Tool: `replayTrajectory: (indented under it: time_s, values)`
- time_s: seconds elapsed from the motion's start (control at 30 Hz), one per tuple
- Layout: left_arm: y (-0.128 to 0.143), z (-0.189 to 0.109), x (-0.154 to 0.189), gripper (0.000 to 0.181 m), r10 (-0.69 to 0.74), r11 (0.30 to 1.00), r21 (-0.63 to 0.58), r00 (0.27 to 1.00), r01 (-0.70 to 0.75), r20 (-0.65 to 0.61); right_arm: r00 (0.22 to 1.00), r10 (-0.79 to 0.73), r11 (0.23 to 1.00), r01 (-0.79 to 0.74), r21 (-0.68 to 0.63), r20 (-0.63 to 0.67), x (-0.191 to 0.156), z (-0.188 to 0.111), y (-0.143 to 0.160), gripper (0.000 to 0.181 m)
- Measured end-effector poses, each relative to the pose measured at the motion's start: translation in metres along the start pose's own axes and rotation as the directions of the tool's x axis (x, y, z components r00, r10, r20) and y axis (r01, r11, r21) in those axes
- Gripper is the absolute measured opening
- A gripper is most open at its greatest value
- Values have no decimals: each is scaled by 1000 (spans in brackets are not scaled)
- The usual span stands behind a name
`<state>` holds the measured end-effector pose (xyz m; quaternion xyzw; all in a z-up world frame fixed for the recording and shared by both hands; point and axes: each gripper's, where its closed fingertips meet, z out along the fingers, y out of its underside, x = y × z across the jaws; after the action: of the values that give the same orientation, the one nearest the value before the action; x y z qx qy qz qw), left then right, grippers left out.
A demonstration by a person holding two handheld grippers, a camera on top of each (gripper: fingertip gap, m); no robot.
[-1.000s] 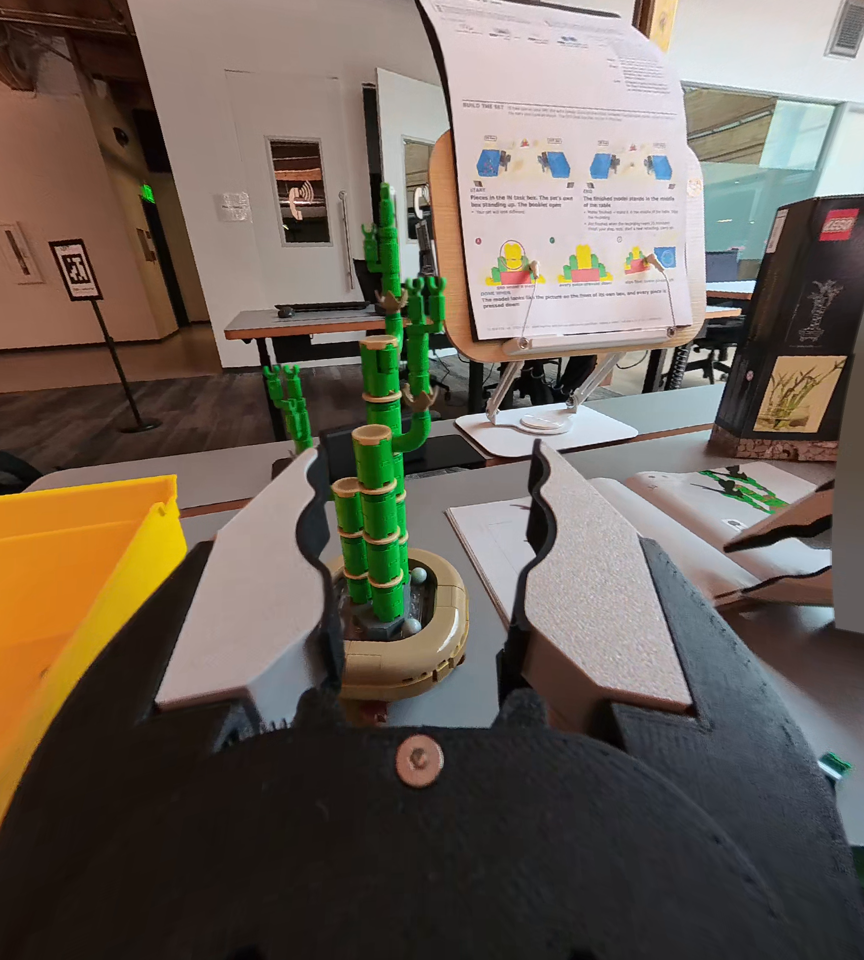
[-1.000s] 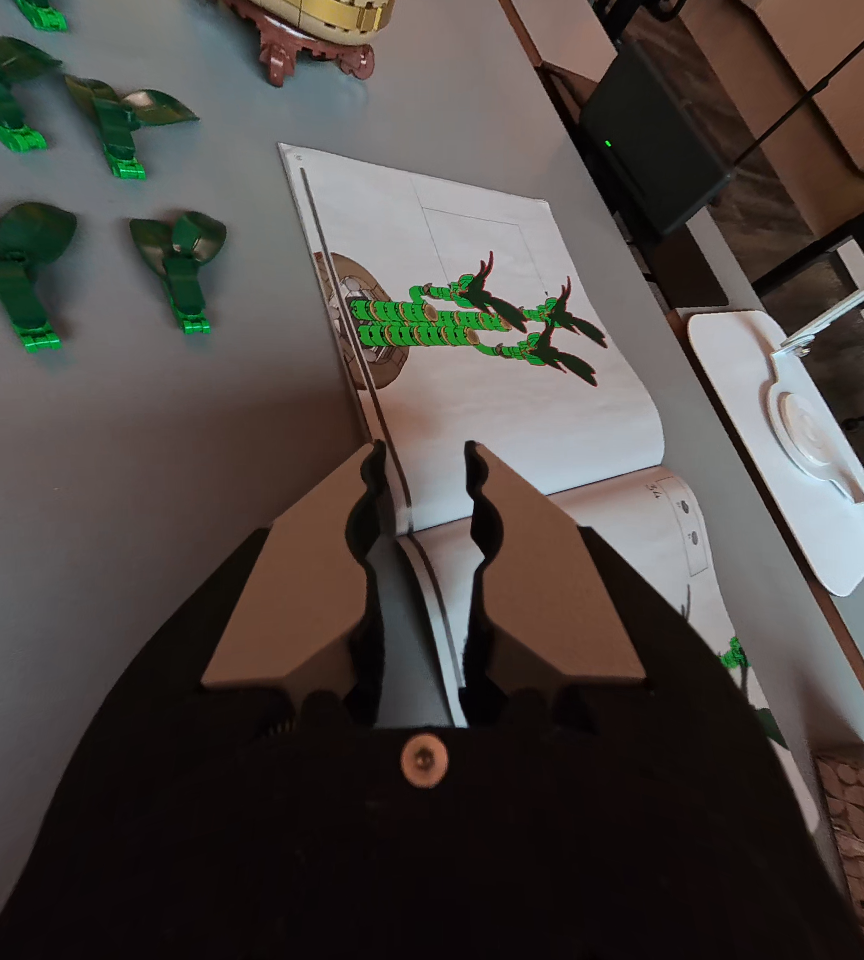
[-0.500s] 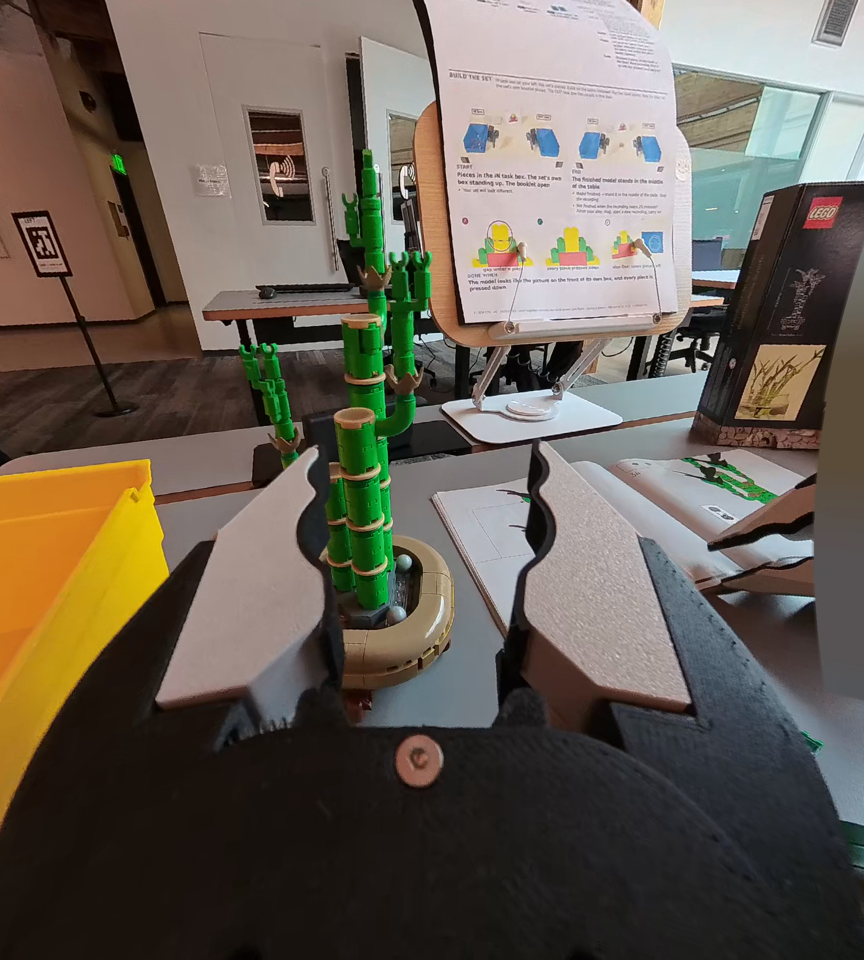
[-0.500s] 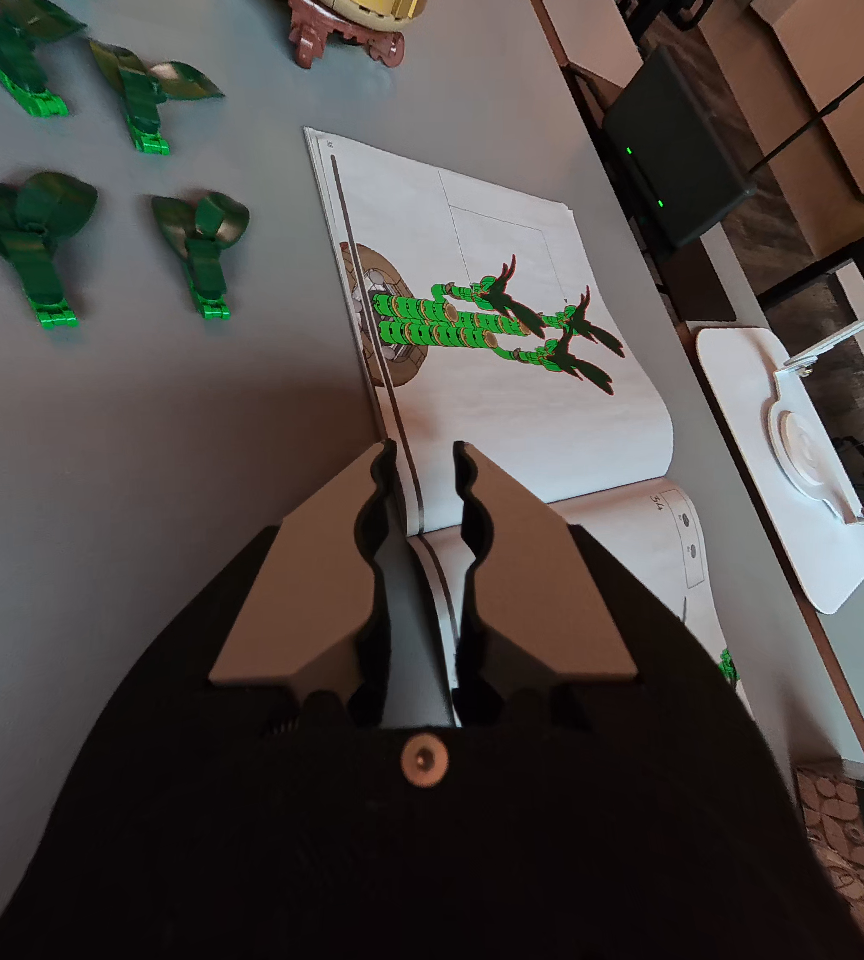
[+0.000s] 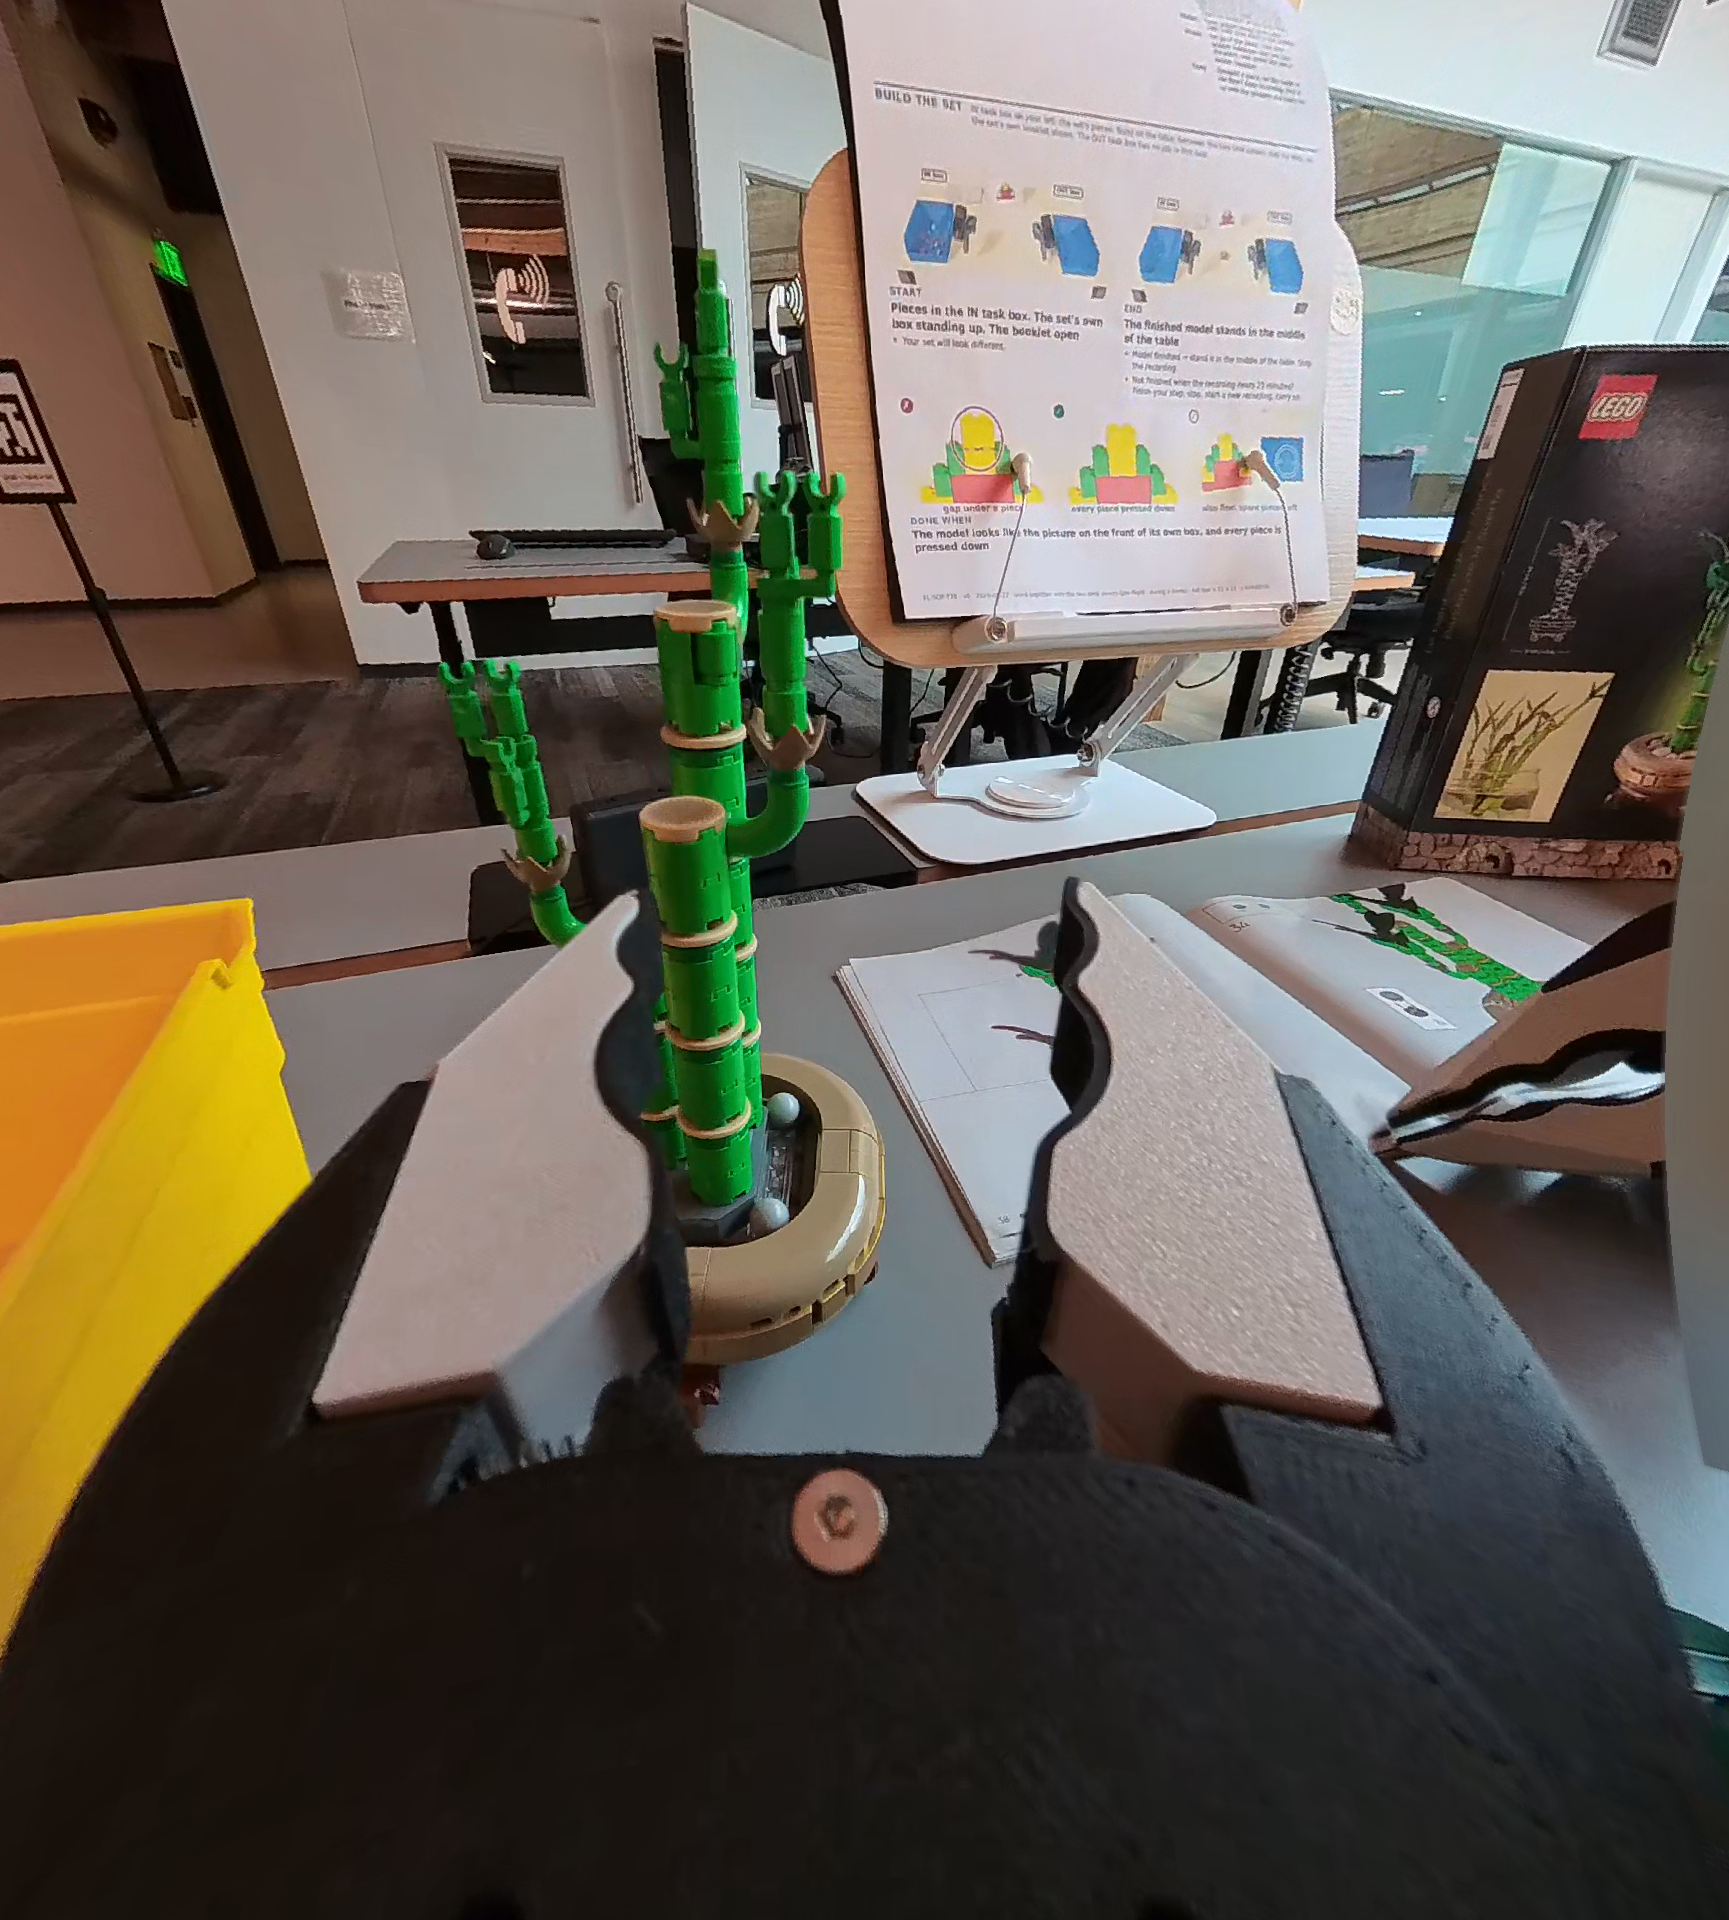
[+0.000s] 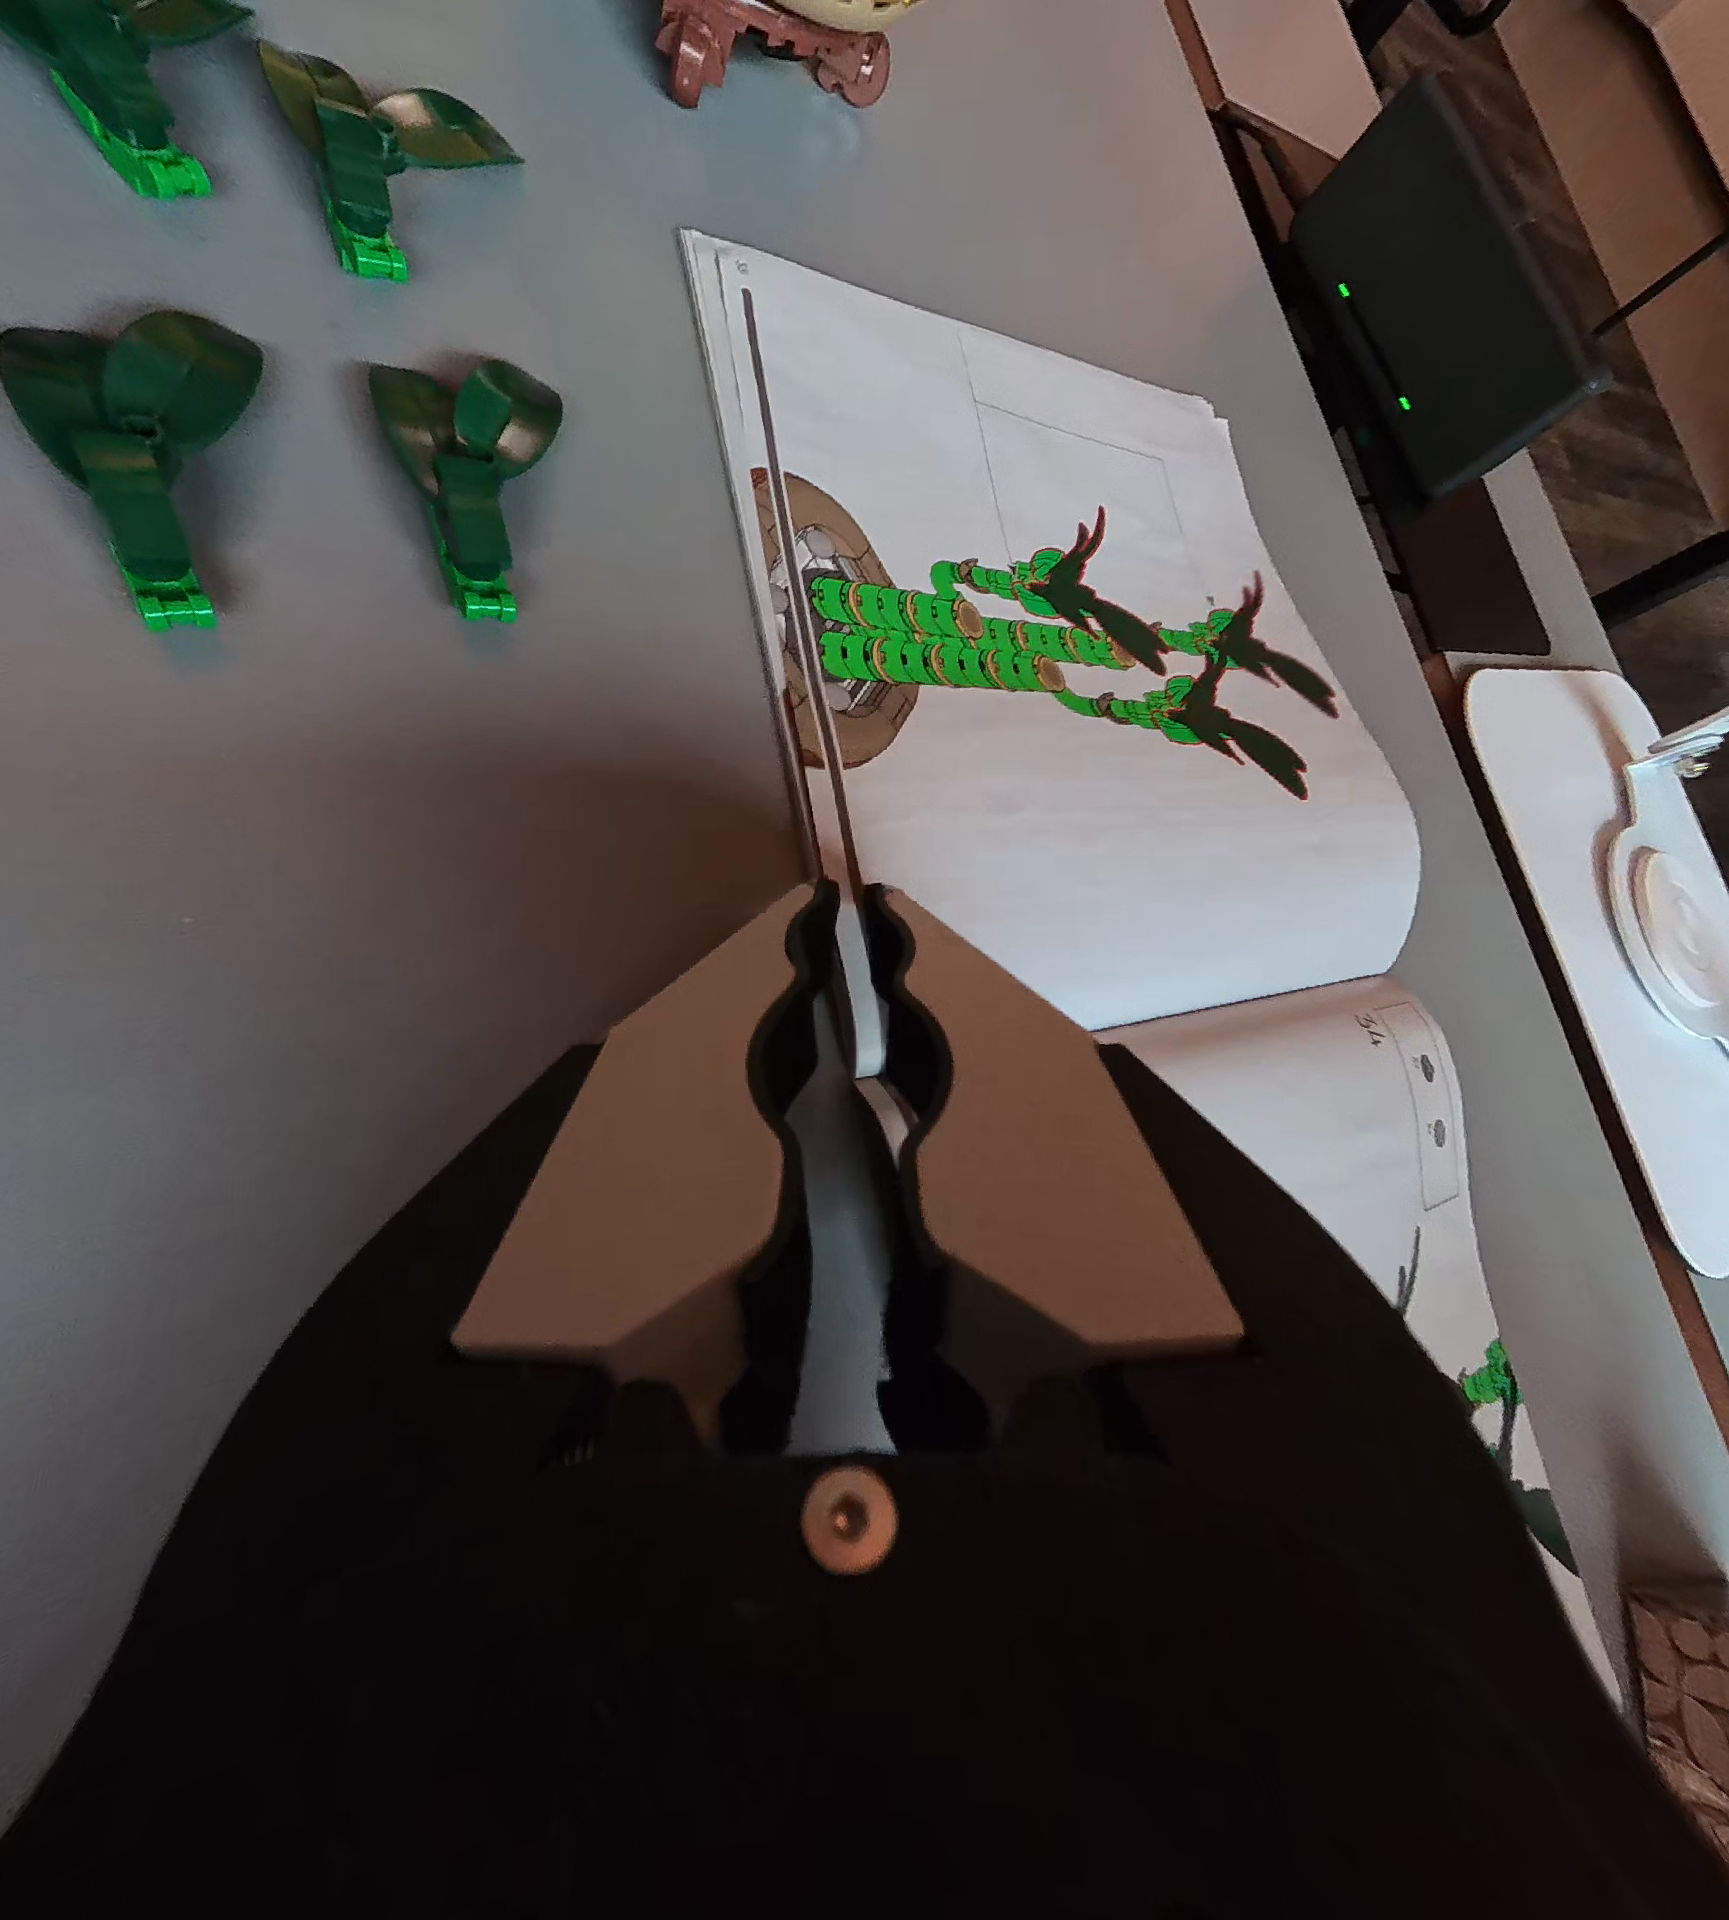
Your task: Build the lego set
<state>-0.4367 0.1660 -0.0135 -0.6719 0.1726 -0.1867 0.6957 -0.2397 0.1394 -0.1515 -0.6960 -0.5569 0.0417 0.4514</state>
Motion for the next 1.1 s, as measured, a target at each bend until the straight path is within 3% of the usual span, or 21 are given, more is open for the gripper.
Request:
replayTrajectory:
  time_s: [0.33,0.5,0.63,0.83,0.93,1.03,1.1]
  values:
    - [0,0,4,74,5,1000,-8,1000,-6,-16,993,57,998,-61,31,106,-10,-3,-8,2]
    - [0,1,6,73,10,1000,-7,1000,-10,-24,962,269,958,-262,114,-55,32,-11,-16,8]
    - [1,2,10,74,9,1000,-19,999,-10,-38,904,422,907,-421,29,-64,42,-4,7,9]
    - [-2,1,17,75,24,1000,-13,998,-25,-57,938,341,935,-345,-74,-64,37,1,21,3]
    - [-8,-1,18,75,29,1000,7,998,-29,-58,931,289,956,-294,9,-222,87,-37,9,0]
    - [-15,-4,17,75,31,999,32,998,-29,-54,849,358,931,-293,218,-389,146,-110,-14,0]
    - [-17,-5,18,74,34,999,38,998,-32,-57,808,428,892,-304,336,-404,166,-150,-25,10]
